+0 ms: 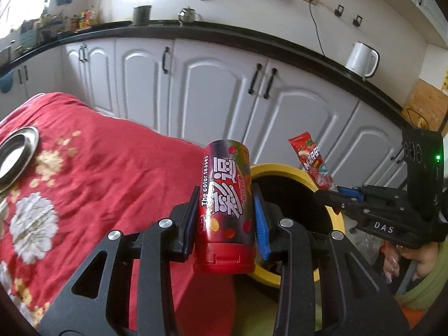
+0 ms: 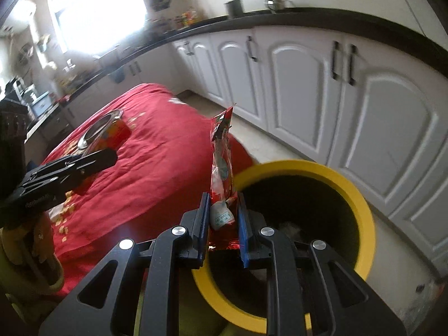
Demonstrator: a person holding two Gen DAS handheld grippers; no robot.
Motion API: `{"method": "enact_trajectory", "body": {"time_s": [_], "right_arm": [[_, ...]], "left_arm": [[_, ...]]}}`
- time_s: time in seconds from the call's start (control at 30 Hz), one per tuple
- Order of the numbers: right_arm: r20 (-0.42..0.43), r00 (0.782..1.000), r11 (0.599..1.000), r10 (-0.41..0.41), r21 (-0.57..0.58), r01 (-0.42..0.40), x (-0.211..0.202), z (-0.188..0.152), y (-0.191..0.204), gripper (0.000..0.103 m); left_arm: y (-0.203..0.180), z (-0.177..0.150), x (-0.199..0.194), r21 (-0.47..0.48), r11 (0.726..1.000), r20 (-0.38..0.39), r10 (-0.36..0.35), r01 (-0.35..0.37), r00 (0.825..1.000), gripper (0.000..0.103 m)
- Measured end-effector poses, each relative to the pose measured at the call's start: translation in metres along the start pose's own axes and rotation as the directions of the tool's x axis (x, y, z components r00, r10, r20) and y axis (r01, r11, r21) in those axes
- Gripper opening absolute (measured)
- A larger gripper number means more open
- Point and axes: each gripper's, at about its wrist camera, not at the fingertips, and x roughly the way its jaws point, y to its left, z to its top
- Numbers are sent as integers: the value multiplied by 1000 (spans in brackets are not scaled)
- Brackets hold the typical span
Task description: Collect trash
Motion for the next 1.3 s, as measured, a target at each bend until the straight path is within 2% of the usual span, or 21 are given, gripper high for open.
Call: {"method": "enact_trajectory", "body": {"time_s": [0.37,0.47,0.57,0.63,0.7,0.8,0.83,0.9,0.93,1.0,1.07,1.17,1.3], "right_arm": [[-39,998,992,-46,114,50,1,-25,-45,18],[-53,997,989,-62,133,69,4,-30,-53,22],[-61,996,984,-67,159,76,6,-36,-61,29],[-63,994,981,-85,169,95,5,-39,-65,42],[-56,993,977,-104,179,112,1,-41,-70,48],[-51,989,969,-137,199,144,-6,-43,-80,53],[-46,988,967,-148,204,154,-10,-44,-82,55],[-32,985,965,-169,199,172,-16,-44,-82,66],[-23,983,964,-182,193,183,-21,-44,-79,68],[-10,983,966,-186,183,185,-26,-41,-73,78],[13,981,969,-191,160,187,-35,-37,-59,86],[60,980,976,-188,123,180,-49,-28,-33,96],[121,978,983,-168,98,157,-64,-15,0,97]], "left_arm": [[-38,-2,39,77,994,-69,-67,72,995,28],[-46,-4,52,91,992,-94,-82,91,992,28],[-52,-6,66,99,988,-124,-106,119,987,30],[-55,-7,72,105,987,-130,-104,118,986,46],[-56,-8,74,105,987,-131,-106,120,986,50],[-52,-8,70,100,989,-122,-96,109,988,65],[-52,-7,68,101,989,-116,-92,104,989,66],[-49,-7,61,106,990,-98,-79,89,992,71],[-47,-7,56,105,991,-87,-69,78,994,81],[-42,-6,44,96,993,-60,-58,64,997,88],[-37,-6,32,90,995,-35,-39,42,999,92],[-28,-7,11,76,997,9,-6,5,1000,92],[-13,-10,-15,45,998,41,33,-35,999,92]]}}
